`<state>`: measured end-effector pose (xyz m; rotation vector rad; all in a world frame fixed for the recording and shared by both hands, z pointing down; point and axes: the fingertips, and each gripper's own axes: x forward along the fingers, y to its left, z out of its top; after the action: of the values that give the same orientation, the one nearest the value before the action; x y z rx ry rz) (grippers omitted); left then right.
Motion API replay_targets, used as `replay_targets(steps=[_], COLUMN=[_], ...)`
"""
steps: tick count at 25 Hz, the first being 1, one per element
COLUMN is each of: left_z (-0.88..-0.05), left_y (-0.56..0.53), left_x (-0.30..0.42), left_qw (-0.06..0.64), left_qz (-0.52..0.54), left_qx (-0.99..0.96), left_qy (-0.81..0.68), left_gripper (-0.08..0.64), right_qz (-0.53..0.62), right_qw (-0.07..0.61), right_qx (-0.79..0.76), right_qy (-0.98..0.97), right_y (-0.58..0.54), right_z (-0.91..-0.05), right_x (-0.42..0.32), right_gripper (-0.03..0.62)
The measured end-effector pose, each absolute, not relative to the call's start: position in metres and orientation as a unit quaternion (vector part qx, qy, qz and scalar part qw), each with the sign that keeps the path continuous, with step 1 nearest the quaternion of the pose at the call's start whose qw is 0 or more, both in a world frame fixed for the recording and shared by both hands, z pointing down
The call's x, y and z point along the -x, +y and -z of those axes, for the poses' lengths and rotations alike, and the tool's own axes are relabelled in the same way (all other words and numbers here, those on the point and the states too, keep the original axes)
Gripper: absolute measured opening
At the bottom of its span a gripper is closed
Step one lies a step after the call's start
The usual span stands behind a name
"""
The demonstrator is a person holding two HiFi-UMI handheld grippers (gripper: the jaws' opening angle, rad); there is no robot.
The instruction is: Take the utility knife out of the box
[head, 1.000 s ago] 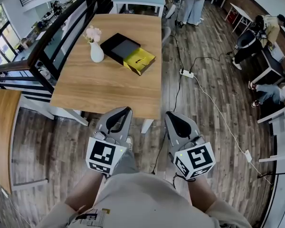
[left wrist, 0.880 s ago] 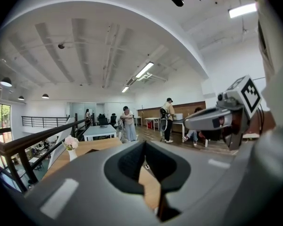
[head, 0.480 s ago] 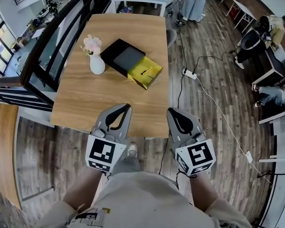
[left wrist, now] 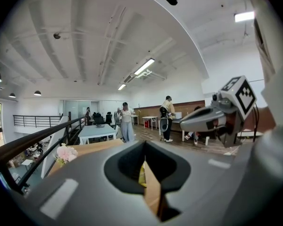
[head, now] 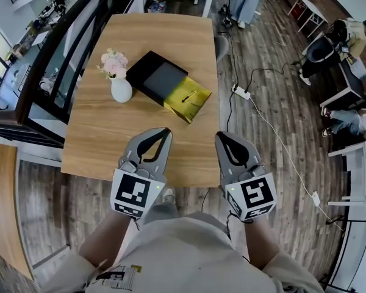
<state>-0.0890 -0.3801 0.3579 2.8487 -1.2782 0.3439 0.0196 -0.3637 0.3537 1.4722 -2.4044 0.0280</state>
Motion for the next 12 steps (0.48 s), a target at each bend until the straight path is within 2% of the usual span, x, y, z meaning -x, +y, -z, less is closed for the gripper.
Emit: replay_targets(steps=[12], left_z=[-0.365], left_y=[-0.404], left_x=[0.079], left_qw=[0.004], left_qz=[-0.12], left_qx=[-0.901], left_qy=[-0.417], left_gripper=[0.002], right_qz=[-0.019], right_qw=[0.16], right_qx=[-0.501], right_qy=[-0.85], right_y=[-0.389], right_z=[-0.362], right_x=[-0.039], right_gripper=[0.002])
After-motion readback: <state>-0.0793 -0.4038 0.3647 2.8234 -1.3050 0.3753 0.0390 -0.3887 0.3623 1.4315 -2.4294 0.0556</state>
